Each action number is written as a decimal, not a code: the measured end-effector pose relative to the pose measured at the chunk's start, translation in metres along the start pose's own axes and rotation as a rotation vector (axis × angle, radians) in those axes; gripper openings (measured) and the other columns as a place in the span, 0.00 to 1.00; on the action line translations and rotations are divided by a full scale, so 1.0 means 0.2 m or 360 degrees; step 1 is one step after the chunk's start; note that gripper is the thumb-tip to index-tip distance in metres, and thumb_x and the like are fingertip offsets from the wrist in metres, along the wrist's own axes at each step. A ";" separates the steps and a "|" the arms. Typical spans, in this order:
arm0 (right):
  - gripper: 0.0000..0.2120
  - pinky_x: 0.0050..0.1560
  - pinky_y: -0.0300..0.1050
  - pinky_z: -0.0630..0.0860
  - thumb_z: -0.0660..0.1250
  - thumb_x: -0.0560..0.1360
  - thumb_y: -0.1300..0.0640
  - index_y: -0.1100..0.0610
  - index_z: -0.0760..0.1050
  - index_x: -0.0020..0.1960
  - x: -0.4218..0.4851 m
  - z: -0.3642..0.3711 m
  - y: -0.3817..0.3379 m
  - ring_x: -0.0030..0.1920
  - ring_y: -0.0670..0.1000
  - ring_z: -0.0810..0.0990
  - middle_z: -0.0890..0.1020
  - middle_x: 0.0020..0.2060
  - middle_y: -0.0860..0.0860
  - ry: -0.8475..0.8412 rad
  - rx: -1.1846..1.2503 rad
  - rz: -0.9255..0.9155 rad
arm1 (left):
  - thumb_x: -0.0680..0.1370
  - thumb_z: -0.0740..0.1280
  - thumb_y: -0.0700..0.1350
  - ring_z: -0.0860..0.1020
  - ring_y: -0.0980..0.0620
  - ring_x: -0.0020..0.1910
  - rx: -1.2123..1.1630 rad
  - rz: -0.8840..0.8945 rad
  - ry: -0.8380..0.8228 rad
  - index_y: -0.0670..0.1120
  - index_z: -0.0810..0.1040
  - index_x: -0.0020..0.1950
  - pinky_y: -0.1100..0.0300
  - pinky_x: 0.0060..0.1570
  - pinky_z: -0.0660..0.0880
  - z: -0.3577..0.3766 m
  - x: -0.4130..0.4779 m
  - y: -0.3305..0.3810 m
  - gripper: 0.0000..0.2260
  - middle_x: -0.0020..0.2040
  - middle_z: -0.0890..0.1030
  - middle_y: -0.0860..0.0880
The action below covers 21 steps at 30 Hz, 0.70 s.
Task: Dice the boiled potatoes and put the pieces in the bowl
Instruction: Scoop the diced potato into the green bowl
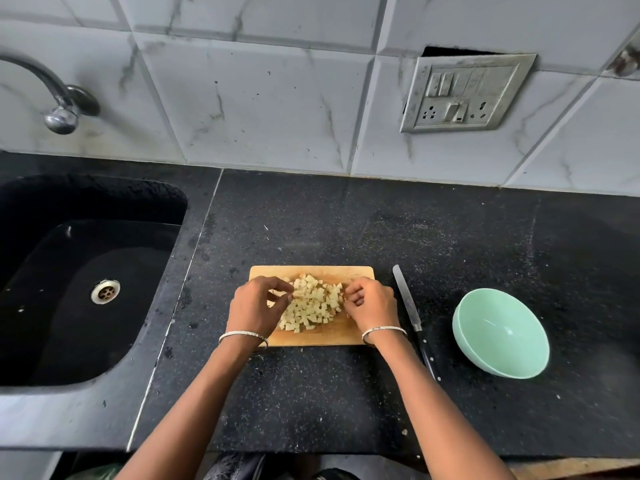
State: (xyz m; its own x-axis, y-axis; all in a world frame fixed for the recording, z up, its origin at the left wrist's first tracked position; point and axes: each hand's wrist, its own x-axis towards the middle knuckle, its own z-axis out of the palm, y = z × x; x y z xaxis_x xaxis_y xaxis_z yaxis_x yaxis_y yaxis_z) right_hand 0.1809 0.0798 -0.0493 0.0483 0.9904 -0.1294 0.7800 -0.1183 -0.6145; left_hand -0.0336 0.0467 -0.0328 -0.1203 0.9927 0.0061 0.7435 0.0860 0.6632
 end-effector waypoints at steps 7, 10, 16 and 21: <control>0.13 0.46 0.51 0.83 0.74 0.68 0.69 0.51 0.83 0.41 0.04 -0.05 0.04 0.38 0.47 0.85 0.86 0.36 0.49 -0.0059 0.0526 0.0137 | 0.71 0.75 0.48 0.79 0.53 0.44 0.0143 -0.0089 -0.0031 0.53 0.80 0.52 0.60 0.41 0.70 -0.04 0.05 -0.09 0.11 0.46 0.77 0.53; 0.11 0.47 0.49 0.83 0.75 0.68 0.67 0.52 0.83 0.41 0.04 -0.03 0.02 0.39 0.45 0.85 0.86 0.36 0.47 -0.0089 0.0536 0.0183 | 0.68 0.78 0.50 0.77 0.52 0.48 0.0224 -0.0131 -0.0204 0.52 0.77 0.60 0.58 0.47 0.73 -0.03 0.10 -0.11 0.23 0.54 0.76 0.50; 0.09 0.39 0.50 0.82 0.77 0.67 0.66 0.55 0.81 0.39 0.03 -0.01 -0.04 0.32 0.51 0.83 0.84 0.32 0.51 -0.0034 0.0575 0.0230 | 0.62 0.80 0.54 0.69 0.44 0.65 0.0409 -0.0119 -0.0527 0.50 0.65 0.73 0.50 0.65 0.69 -0.01 0.12 -0.12 0.43 0.67 0.68 0.46; 0.06 0.41 0.34 0.78 0.76 0.69 0.62 0.53 0.82 0.40 0.03 -0.01 -0.09 0.37 0.43 0.82 0.84 0.35 0.44 0.0006 0.0351 0.0075 | 0.61 0.81 0.54 0.69 0.45 0.65 0.0360 -0.0099 -0.0577 0.50 0.67 0.72 0.51 0.65 0.69 -0.01 0.13 -0.12 0.43 0.66 0.68 0.47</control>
State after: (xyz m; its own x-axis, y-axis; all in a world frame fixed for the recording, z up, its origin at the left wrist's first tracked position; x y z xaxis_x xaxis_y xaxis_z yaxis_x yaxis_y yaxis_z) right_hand 0.1678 0.0888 -0.0380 0.0843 0.9836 -0.1596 0.6213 -0.1771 -0.7633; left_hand -0.0563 0.0712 -0.0469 0.0391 0.9470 -0.3188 0.8724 0.1232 0.4730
